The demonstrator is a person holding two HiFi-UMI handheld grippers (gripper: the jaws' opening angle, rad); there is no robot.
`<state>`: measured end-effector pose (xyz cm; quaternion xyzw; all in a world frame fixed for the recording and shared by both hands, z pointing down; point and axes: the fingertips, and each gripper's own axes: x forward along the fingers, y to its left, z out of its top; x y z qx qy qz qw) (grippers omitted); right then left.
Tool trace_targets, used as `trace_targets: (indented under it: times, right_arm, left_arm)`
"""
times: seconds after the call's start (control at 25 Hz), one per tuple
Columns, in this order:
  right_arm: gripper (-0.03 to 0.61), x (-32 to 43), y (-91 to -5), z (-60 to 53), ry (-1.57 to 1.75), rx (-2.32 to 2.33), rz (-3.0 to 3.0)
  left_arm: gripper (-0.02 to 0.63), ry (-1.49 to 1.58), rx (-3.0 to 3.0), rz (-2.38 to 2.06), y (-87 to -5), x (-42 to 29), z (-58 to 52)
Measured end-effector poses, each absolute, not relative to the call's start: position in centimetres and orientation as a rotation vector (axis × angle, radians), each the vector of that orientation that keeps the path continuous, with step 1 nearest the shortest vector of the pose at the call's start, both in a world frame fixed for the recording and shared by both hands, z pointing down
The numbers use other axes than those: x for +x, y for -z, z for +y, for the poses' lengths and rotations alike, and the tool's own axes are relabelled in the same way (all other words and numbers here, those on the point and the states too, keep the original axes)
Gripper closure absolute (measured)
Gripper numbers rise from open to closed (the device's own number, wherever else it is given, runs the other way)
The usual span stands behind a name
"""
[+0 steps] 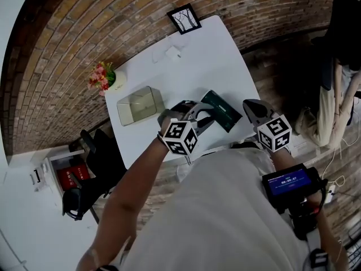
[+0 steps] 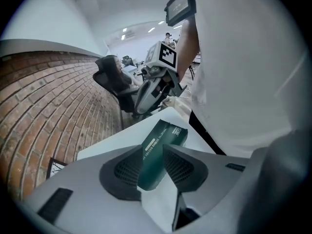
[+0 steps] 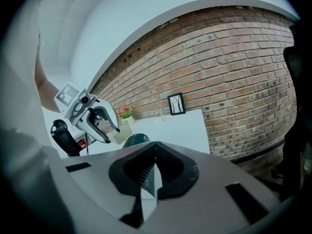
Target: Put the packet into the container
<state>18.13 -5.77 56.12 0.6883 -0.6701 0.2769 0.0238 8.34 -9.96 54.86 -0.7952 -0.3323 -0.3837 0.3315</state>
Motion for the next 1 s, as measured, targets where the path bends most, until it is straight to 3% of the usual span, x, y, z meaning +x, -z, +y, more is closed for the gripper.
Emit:
trace_targets:
  times: [0.52, 0.76, 1.0]
  right_arm:
    - [0.568, 19.6, -57.4, -3.4, -0.949, 2.248, -2.009]
    - [0.568, 20.1, -57.6, -2.3, -0.977, 2.29, -1.978]
    - [0.568, 20.3, -58.4, -1.3, -1.012, 2.313, -1.944]
  left_arm:
    - [0.287, 1.05, -1.679, -1.135, -58.0, 8.6, -8.8]
    - [0.236, 1.052, -1.473, -1.259, -60.0, 8.8, -8.6]
    - [0.229, 1.052, -1.345, -1.325, -61.6, 9.0, -8.2]
